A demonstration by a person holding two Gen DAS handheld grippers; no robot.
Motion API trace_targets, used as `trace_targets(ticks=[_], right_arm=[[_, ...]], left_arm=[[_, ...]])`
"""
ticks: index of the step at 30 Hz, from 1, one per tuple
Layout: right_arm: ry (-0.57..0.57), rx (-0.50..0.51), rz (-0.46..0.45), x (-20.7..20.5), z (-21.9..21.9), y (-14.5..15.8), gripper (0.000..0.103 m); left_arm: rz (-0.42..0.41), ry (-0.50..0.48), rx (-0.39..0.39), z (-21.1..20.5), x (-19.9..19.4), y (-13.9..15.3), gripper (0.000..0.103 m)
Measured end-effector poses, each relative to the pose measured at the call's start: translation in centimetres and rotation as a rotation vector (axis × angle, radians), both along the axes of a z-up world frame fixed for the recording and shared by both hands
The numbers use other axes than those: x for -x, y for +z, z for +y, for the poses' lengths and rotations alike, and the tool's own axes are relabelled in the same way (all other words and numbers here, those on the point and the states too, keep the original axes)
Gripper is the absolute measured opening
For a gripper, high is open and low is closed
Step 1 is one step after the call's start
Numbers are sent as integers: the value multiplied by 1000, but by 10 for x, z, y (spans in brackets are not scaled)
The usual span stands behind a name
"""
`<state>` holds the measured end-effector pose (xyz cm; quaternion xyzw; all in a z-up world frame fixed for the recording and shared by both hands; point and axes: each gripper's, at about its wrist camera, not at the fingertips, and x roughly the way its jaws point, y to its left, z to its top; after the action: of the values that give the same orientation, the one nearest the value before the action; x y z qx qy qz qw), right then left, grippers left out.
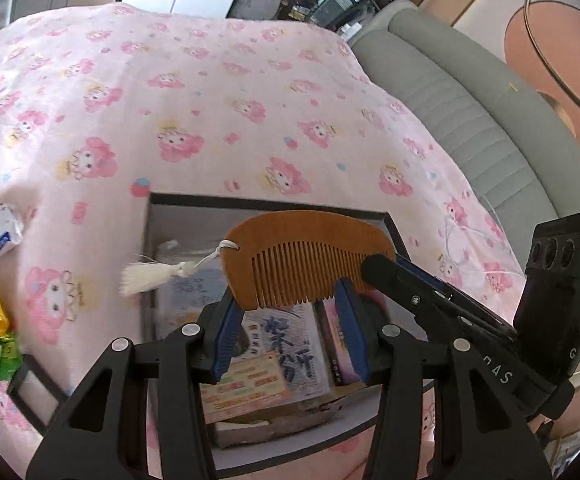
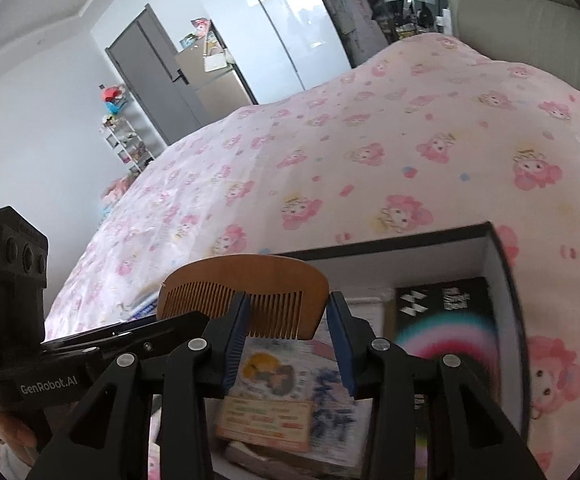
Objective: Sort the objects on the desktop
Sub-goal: 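Lift the wooden comb with the left gripper and carry it over the DAPHNE box, then lower the comb onto the drawing pad inside the box and open the left gripper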
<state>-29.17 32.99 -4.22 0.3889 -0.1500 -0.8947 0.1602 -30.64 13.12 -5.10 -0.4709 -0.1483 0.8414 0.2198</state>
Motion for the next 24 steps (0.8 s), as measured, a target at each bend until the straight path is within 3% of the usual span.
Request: trace_targets(ticks=[9, 24], right_arm=[[-66, 25, -39, 7, 24, -15, 37], [-53, -15, -116, 21, 12, -41, 37]], left_arm=[[-17, -27, 15, 33, 6, -16, 47], [-105, -19, 56, 27, 15, -53, 48]])
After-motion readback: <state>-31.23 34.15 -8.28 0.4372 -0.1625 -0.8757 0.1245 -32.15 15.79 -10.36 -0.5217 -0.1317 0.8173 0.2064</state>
